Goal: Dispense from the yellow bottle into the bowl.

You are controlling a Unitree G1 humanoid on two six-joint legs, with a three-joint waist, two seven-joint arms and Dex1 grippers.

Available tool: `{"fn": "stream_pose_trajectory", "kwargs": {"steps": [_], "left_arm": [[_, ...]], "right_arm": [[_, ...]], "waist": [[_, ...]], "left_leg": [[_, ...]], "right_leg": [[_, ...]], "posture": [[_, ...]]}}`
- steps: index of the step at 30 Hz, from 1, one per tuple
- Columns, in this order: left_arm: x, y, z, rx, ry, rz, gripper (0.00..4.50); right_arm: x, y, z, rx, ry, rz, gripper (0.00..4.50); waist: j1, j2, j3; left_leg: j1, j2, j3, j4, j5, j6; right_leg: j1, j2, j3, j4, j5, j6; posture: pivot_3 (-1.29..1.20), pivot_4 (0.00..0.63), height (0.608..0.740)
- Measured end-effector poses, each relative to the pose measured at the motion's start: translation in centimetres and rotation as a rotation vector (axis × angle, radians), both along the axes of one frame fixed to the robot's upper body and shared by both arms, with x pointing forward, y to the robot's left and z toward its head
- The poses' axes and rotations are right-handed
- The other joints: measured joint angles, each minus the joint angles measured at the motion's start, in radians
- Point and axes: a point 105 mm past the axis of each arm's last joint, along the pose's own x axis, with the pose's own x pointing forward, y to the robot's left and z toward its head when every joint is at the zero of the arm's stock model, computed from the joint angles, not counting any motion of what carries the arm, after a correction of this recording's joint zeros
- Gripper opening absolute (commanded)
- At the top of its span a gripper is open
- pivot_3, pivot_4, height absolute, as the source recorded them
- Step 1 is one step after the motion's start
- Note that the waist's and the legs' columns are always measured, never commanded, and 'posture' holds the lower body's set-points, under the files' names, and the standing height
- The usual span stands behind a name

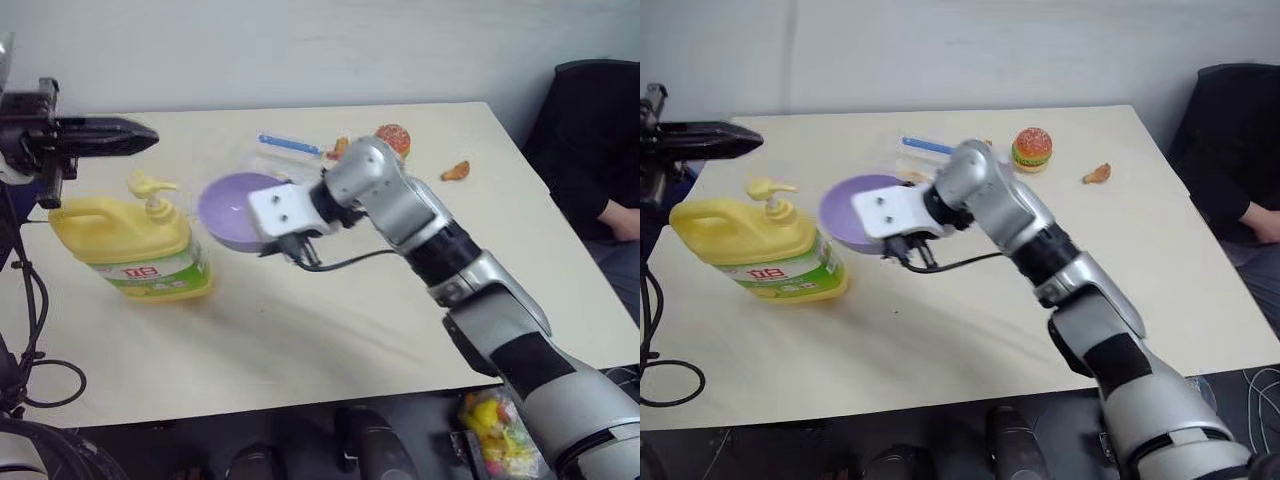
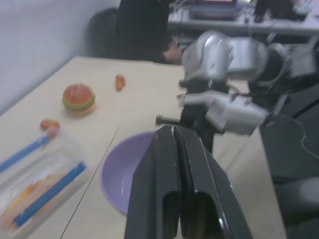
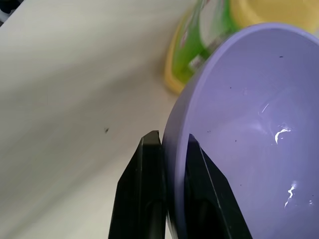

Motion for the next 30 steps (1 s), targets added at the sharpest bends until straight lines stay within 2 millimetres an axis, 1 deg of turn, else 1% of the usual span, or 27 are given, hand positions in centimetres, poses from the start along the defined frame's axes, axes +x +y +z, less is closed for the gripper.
{"fn": "stream_pose_trajectory", "kwargs": {"steps": [1, 2, 4, 6, 8, 10, 11, 12, 14, 16, 17, 18, 21, 23, 26, 28, 29, 30], "left_arm": [[-0.7, -0.7, 0.5, -0.002, -0.007, -0.036, 1.08], [-1.3, -1.5, 0.4, 0.017, -0.005, -0.069, 1.4], [-2.3, -2.9, -0.7, 0.072, 0.018, -0.134, 2.0], [-2.9, -3.9, -2.2, 0.114, 0.055, -0.18, 2.62], [-3.4, -4.6, -3.4, 0.148, 0.079, -0.215, 3.21], [-3.6, -5.1, -4.5, 0.174, 0.1, -0.234, 3.86], [-3.6, -5.2, -4.9, 0.181, 0.105, -0.239, 4.08], [-3.6, -5.3, -5.5, 0.195, 0.109, -0.242, 4.43], [-3.5, -5.2, -6.5, 0.209, 0.119, -0.238, 4.48], [-3.4, -5.2, -6.9, 0.212, 0.127, -0.235, 4.5], [-3.3, -5.2, -7.0, 0.212, 0.126, -0.234, 4.5], [-3.3, -5.2, -7.0, 0.211, 0.124, -0.236, 4.5], [-3.3, -5.4, -7.2, 0.214, 0.123, -0.241, 4.5], [-3.2, -5.4, -7.6, 0.223, 0.13, -0.244, 4.5], [-2.9, -5.3, -8.1, 0.242, 0.12, -0.23, 4.5], [-2.8, -5.2, -8.4, 0.248, 0.116, -0.223, 4.5], [-2.7, -5.1, -8.6, 0.249, 0.118, -0.216, 4.5], [-2.7, -5.1, -8.6, 0.248, 0.116, -0.215, 4.5]], "right_arm": [[0.0, -1.0, -0.6, -0.003, 0.012, -0.034, 0.05], [-0.1, -2.2, -1.0, 0.005, 0.015, -0.063, 0.05], [-0.2, -5.3, -1.9, 0.008, 0.021, -0.152, 0.05], [-0.4, -8.8, -3.4, -0.002, 0.042, -0.263, 0.05], [-1.1, -11.2, -5.0, 0.006, 0.063, -0.354, 0.05], [-1.9, -12.6, -7.0, 0.006, 0.097, -0.416, 0.05], [-2.1, -12.9, -7.6, 0.012, 0.105, -0.433, 0.05], [-2.4, -13.2, -8.5, 0.022, 0.112, -0.46, 0.05], [-2.5, -13.7, -9.8, 0.032, 0.111, -0.514, 0.05], [-2.2, -13.8, -10.3, 0.048, 0.098, -0.545, 0.65], [-2.0, -13.7, -10.2, 0.066, 0.083, -0.556, 0.82], [-1.7, -13.4, -10.1, 0.089, 0.07, -0.566, 1.21], [-1.3, -12.7, -10.1, 0.139, 0.057, -0.588, 2.12], [-1.2, -13.4, -10.5, 0.131, 0.047, -0.617, 2.74], [-1.8, -14.5, -11.4, 0.117, 0.079, -0.653, 3.73], [-2.2, -15.1, -11.0, 0.133, 0.092, -0.678, 4.34], [-2.3, -15.9, -9.9, 0.156, 0.089, -0.702, 4.43], [-2.3, -16.2, -9.2, 0.17, 0.083, -0.713, 4.43]], "waist": [[0.006, 0.0, 0.0], [0.012, 0.0, 0.0], [0.024, 0.002, 0.001], [0.039, 0.002, 0.001], [0.047, 0.001, 0.001], [0.049, 0.001, 0.001], [0.049, 0.001, 0.001], [0.049, 0.001, 0.001], [0.049, 0.001, 0.001], [0.049, 0.001, 0.001], [0.049, 0.001, 0.001], [0.049, 0.001, 0.001], [0.057, 0.001, 0.001], [0.069, 0.001, 0.001], [0.085, 0.001, 0.001], [0.091, 0.001, 0.001], [0.094, 0.001, 0.001], [0.094, 0.001, 0.001]], "left_leg": [[0.0, 0.0, 0.0, 0.0, 0.0, 0.0], [0.0, 0.0, 0.0, 0.0, 0.0, 0.0], [0.0, 0.0, 0.0, 0.001, 0.0, 0.0], [0.0, -0.001, 0.0, 0.002, 0.0, 0.0], [0.0, -0.002, 0.0, 0.003, 0.0, 0.0], [0.002, -0.003, 0.002, 0.003, 0.0, -0.001], [0.003, -0.003, 0.003, 0.003, 0.0, -0.001], [0.005, -0.003, 0.004, 0.002, 0.001, -0.001], [0.006, -0.003, 0.006, 0.002, 0.001, -0.001], [0.006, -0.003, 0.006, 0.002, 0.001, -0.002], [0.006, -0.003, 0.006, 0.002, 0.001, -0.002], [0.006, -0.002, 0.007, 0.002, 0.001, -0.002], [0.006, -0.002, 0.007, 0.001, 0.001, -0.002], [0.006, -0.002, 0.008, 0.001, 0.001, -0.001], [0.006, -0.002, 0.009, 0.001, 0.001, -0.001], [0.006, -0.002, 0.01, 0.001, 0.001, -0.001], [0.007, -0.002, 0.01, 0.002, 0.0, -0.001], [0.007, -0.002, 0.01, 0.002, 0.0, -0.001]], "right_leg": [[0.0, 0.0, 0.0, 0.0, 0.0, 0.0], [0.0, 0.0, 0.0, 0.0, 0.0, 0.0], [0.0, 0.0, 0.001, 0.001, 0.0, 0.0], [0.0, 0.002, 0.001, 0.001, 0.0, 0.0], [0.001, 0.004, 0.002, 0.001, 0.0, 0.0], [0.0, 0.006, 0.004, 0.002, 0.0, 0.0], [0.001, 0.006, 0.004, 0.002, 0.0, 0.0], [0.001, 0.007, 0.006, 0.0, 0.0, 0.0], [0.0, 0.009, 0.008, 0.001, 0.0, 0.0], [0.0, 0.01, 0.01, 0.0, 0.0, 0.0], [0.0, 0.011, 0.01, 0.0, 0.0, 0.0], [0.0, 0.011, 0.011, 0.0, 0.0, 0.0], [0.0, 0.012, 0.012, -0.001, 0.0, 0.0], [0.0, 0.012, 0.012, -0.002, 0.0, 0.0], [0.0, 0.013, 0.011, -0.003, 0.0, 0.0], [0.0, 0.013, 0.011, -0.003, 0.0, 0.0], [0.0, 0.013, 0.011, -0.002, 0.001, 0.001], [0.001, 0.013, 0.011, -0.003, 0.001, 0.001]], "posture": [[0.0, 0.15, 0.74], [0.0, 0.15, 0.74], [0.0, 0.15, 0.74], [0.0, 0.15, 0.74], [0.0, 0.15, 0.74], [0.0, 0.15, 0.74], [0.0, 0.15, 0.74], [0.0, 0.15, 0.74], [0.0, 0.15, 0.74], [0.0, 0.15, 0.74], [0.0, 0.15, 0.74], [0.0, 0.15, 0.74], [0.0, 0.15, 0.74], [0.0, 0.15, 0.74], [0.0, 0.15, 0.74], [0.0, 0.15, 0.74], [0.0, 0.15, 0.74], [0.0, 0.15, 0.74]]}}
